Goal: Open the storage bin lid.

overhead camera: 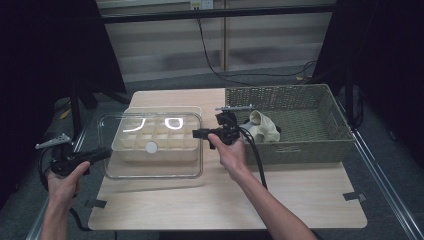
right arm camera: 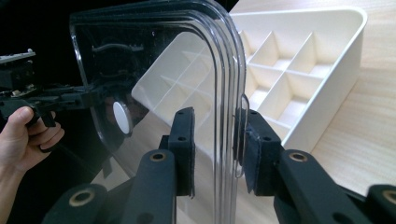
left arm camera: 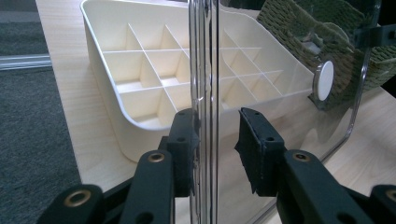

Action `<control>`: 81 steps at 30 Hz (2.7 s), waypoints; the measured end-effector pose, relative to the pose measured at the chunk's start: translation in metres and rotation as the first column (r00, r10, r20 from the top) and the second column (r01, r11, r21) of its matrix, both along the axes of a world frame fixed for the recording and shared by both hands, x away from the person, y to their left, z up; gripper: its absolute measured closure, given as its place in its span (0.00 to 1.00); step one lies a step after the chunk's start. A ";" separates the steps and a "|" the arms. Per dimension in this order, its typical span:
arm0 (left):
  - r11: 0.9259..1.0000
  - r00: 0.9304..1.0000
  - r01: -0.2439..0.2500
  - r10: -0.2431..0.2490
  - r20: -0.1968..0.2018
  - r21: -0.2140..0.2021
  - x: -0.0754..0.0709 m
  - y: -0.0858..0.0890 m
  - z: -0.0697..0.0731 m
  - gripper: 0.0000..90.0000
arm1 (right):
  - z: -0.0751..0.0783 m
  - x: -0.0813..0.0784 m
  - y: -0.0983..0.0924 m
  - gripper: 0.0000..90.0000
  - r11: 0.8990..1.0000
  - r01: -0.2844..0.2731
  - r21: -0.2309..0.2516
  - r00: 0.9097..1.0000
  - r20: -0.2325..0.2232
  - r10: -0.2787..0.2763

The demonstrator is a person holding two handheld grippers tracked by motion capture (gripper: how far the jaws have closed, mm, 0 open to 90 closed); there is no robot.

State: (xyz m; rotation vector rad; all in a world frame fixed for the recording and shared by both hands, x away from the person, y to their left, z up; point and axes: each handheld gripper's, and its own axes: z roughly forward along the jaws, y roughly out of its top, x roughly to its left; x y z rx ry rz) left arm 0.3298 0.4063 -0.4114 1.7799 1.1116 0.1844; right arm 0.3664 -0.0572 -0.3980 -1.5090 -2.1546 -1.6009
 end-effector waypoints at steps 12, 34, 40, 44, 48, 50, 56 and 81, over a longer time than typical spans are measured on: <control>1.000 1.000 -0.008 0.008 -0.008 -0.028 -0.020 0.005 -0.009 0.75 | -0.003 -0.021 0.002 0.77 1.000 -0.024 0.010 0.999 0.024 0.024; 1.000 1.000 -0.009 0.009 -0.028 -0.009 -0.052 0.007 -0.017 0.74 | -0.007 -0.055 0.006 0.78 0.997 -0.074 -0.029 0.997 0.020 0.074; 1.000 0.999 -0.007 0.006 -0.042 -0.008 -0.059 0.005 -0.023 0.74 | -0.015 -0.063 0.004 0.78 0.997 -0.076 -0.026 0.997 0.002 0.076; 1.000 0.999 -0.006 0.005 -0.050 -0.008 -0.063 0.005 -0.025 0.74 | -0.016 -0.068 0.003 0.79 0.997 -0.078 -0.030 0.997 -0.001 0.078; 1.000 0.998 -0.006 0.006 -0.061 0.000 -0.069 0.005 -0.027 0.74 | -0.020 -0.074 0.003 0.79 0.996 -0.081 -0.031 0.997 -0.013 0.081; 1.000 0.998 -0.008 0.008 -0.064 0.012 -0.072 0.005 -0.026 0.74 | -0.022 -0.076 0.003 0.79 0.996 -0.084 -0.024 0.996 -0.020 0.084; 1.000 0.995 -0.013 0.015 -0.101 0.024 -0.076 0.007 -0.034 0.74 | -0.030 -0.082 0.006 0.79 0.996 -0.089 -0.028 0.995 -0.045 0.088; 0.998 0.983 -0.038 0.047 -0.180 0.053 -0.067 0.006 -0.064 0.61 | -0.063 -0.070 0.024 0.68 0.988 -0.080 -0.135 0.995 -0.067 0.072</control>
